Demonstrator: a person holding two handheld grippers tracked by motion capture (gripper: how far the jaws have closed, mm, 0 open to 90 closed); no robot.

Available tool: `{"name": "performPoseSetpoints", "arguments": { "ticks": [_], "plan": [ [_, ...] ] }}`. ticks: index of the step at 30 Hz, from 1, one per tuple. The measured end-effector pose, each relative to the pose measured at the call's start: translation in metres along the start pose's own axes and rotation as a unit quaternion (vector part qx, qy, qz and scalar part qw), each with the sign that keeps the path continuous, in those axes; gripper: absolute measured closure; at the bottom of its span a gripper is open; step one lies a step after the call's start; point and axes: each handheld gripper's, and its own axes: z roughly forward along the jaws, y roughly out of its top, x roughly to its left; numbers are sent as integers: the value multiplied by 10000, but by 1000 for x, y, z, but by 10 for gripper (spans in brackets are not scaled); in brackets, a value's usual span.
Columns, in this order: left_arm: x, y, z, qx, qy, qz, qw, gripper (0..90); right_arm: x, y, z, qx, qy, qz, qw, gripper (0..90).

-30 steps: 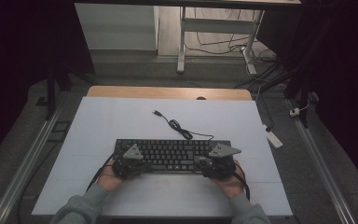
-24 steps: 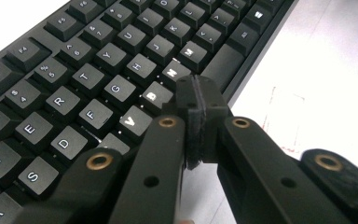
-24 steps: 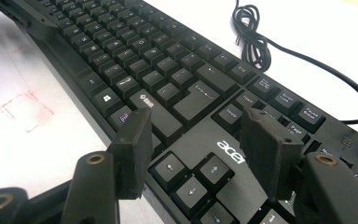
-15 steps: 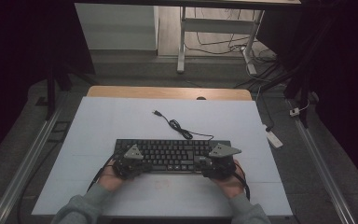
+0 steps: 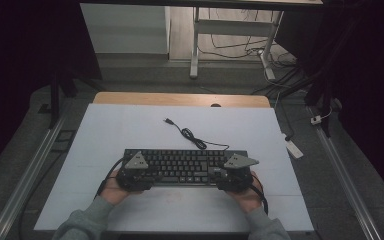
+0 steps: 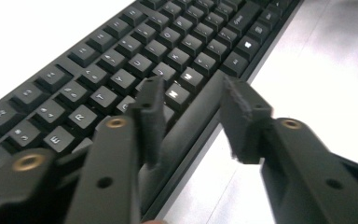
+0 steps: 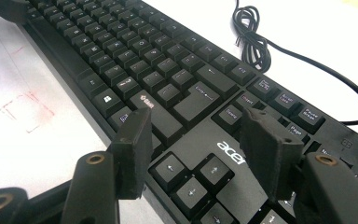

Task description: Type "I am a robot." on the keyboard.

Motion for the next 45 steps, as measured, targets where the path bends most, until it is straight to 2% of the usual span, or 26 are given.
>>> {"name": "performPoseSetpoints", "arguments": {
  "ticks": [7, 19, 24, 45],
  "plan": [
    [4, -1, -4, -4, 49, -93, 9999, 446, 0, 0, 0, 20, -17, 6, 10000, 440],
    [16, -4, -11, 6, 205, -280, 9994, 360, 0, 0, 0, 26, -15, 3, 10000, 440],
    [20, -5, -13, -20, 277, -374, 9989, 347, 0, 0, 0, 30, -13, 3, 10000, 440],
    [32, -2, -13, -75, 500, -506, 9974, 368, 0, -1, 1, 42, -8, 5, 10000, 440]
  ]
}}
